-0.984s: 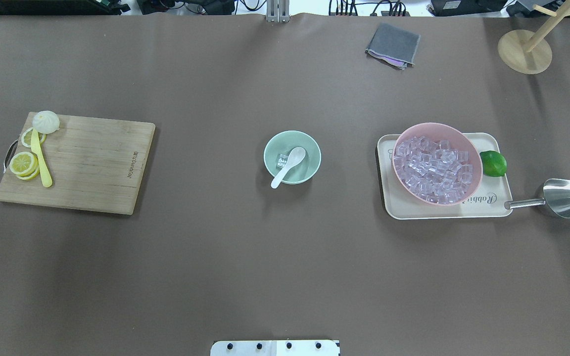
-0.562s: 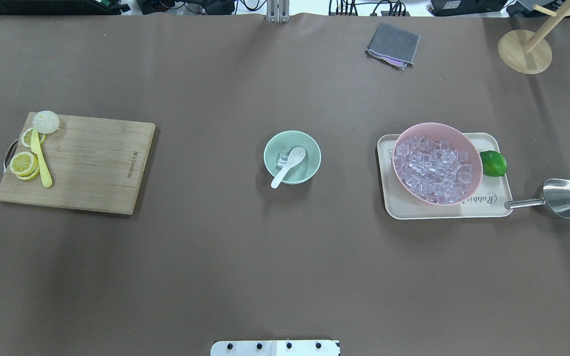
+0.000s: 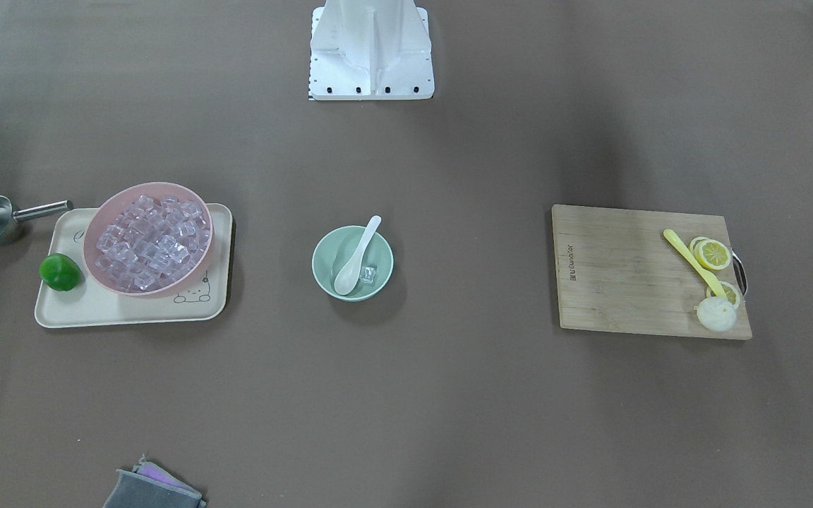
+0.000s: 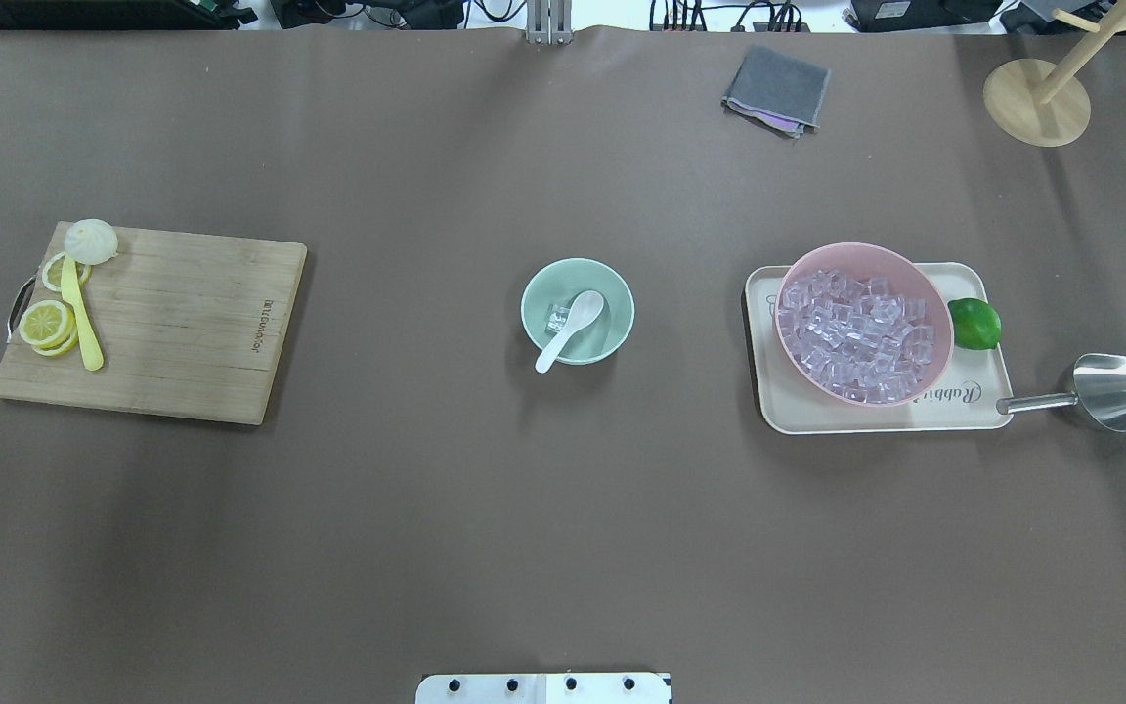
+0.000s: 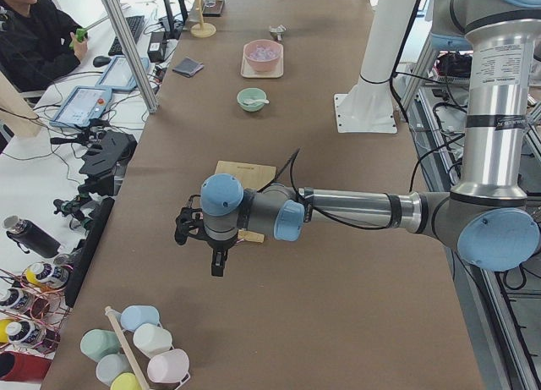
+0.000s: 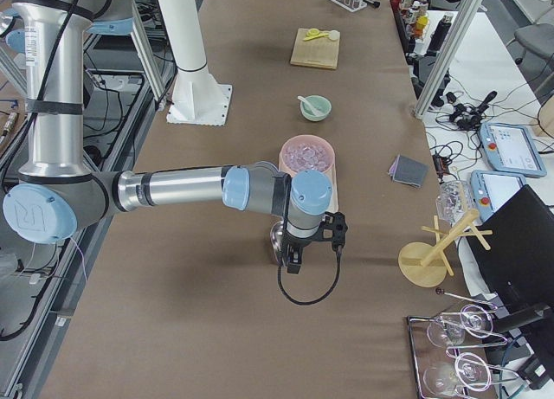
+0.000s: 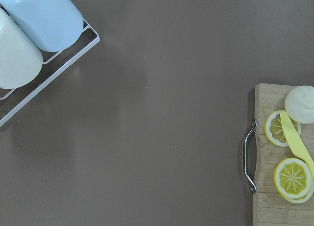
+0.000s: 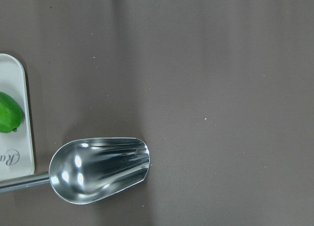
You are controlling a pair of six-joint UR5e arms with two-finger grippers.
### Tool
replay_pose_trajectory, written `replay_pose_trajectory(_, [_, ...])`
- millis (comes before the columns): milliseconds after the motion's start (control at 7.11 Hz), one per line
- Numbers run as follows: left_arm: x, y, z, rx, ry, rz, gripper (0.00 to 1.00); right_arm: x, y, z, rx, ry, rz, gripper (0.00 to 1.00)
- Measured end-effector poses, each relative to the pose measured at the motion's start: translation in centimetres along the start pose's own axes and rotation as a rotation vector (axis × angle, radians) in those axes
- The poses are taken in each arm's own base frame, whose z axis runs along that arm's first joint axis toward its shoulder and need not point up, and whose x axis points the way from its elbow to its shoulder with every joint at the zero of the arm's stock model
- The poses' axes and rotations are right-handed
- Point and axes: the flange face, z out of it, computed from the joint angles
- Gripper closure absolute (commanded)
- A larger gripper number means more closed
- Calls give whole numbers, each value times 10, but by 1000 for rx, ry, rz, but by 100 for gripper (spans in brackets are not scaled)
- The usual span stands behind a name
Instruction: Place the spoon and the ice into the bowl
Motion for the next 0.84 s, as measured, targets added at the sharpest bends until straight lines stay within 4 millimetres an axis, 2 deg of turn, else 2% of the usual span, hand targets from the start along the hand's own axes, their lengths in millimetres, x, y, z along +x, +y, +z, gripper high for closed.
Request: replay_pose_trajectory(844, [0,-3,0,-1,0,1,2,-2,-5,-2,3,0,3,0])
